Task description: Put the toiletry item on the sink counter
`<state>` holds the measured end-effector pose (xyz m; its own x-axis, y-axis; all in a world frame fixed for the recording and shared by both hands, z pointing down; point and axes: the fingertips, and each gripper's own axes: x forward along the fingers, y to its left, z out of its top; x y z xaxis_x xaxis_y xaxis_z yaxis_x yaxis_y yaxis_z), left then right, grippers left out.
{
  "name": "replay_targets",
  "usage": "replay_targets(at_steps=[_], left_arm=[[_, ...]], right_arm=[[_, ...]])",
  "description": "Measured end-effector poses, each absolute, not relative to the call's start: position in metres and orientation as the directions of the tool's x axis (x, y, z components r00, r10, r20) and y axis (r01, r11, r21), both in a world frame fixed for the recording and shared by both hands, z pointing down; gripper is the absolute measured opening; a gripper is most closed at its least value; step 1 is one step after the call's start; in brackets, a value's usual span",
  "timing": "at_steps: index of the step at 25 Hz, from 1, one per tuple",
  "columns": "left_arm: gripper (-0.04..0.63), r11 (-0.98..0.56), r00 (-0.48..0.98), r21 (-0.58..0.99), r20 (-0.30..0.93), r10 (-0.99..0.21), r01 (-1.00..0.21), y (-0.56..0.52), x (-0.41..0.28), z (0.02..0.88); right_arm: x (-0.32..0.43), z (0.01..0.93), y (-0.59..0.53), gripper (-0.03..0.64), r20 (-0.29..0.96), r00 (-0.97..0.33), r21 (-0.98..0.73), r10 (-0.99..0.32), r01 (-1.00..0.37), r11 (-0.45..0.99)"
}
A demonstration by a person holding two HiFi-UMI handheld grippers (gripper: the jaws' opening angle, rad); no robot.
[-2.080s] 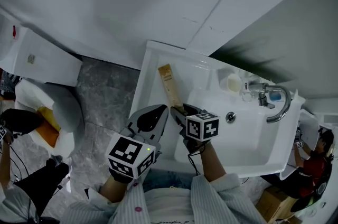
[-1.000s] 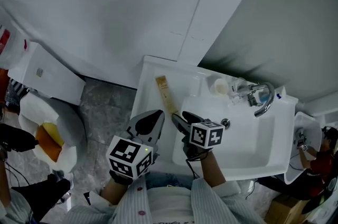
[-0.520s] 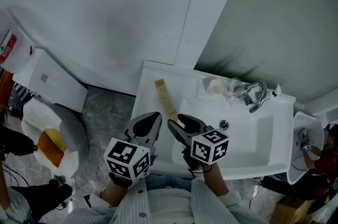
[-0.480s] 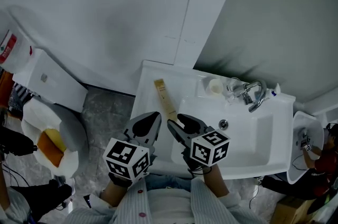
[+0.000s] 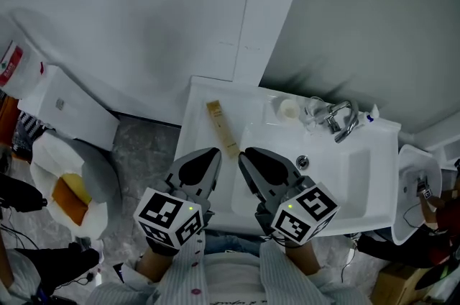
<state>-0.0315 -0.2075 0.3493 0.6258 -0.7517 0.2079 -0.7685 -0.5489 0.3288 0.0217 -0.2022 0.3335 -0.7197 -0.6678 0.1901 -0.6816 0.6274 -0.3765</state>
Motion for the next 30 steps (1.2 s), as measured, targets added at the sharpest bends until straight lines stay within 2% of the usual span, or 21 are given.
replay_targets(at_steps=[2, 7, 19, 30], left_arm=[[0.017, -0.561, 0.63, 0.318, 0.181, -0.755, -0.764, -0.205, -0.03, 0.337], [0.017, -0.597, 0.647, 0.292, 0.111, -0.755, -0.747, -0.2, -0.027, 0.306], [0.017, -0.642, 0.678, 0.27, 0.06, -0.733, -0.718, -0.193, -0.014, 0.29], [0.017, -0.637, 0.678, 0.29, 0.059, -0.733, -0.714, -0.19, -0.016, 0.297]], right_arm=[[0.024, 0.324, -0.199, 0.041, 0.176, -0.715, -0.36, -0.676, -0.686, 0.632], [0.029, 0.307, -0.195, 0.012, 0.14, -0.706, -0.33, -0.694, -0.694, 0.64], [0.032, 0.299, -0.192, 0.009, 0.157, -0.696, -0.268, -0.701, -0.713, 0.648], [0.034, 0.309, -0.192, 0.009, 0.177, -0.684, -0.301, -0.708, -0.722, 0.623]])
